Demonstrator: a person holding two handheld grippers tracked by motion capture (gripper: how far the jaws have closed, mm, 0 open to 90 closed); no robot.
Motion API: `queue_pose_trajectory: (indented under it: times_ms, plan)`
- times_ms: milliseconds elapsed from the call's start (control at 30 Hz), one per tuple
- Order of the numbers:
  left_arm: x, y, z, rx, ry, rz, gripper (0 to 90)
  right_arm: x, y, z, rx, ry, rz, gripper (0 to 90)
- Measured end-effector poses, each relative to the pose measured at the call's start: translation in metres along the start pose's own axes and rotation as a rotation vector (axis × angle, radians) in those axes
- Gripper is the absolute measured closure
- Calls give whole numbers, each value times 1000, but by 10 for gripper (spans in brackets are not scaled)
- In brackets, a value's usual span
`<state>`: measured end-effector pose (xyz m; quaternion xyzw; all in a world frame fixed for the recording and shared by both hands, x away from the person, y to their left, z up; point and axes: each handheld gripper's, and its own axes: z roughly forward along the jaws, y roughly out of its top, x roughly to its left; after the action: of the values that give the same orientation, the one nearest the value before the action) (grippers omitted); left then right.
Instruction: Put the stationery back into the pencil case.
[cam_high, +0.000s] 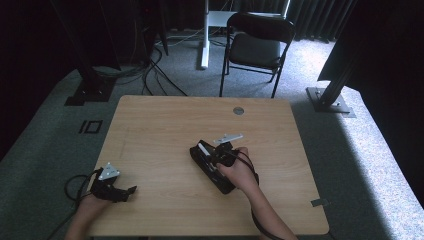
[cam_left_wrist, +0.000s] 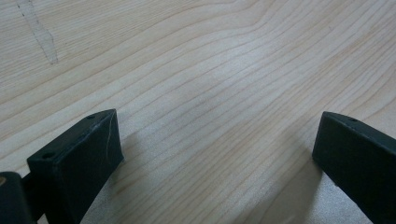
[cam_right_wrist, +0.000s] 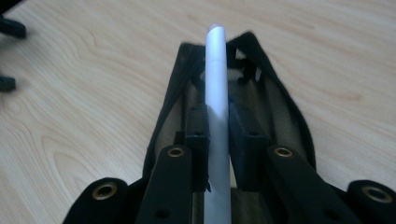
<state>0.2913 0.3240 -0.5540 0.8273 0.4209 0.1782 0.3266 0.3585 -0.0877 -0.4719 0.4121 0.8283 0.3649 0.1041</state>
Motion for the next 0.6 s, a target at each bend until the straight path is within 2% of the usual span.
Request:
queue_pose_trajectory:
  times_ms: [200,600]
  plan:
    - [0,0,0,0,0,0,16,-1,-4,7,38,-27,-4,785]
    - [0,0,0,0,0,0,16,-1,-5,25,99,-25,-2,784]
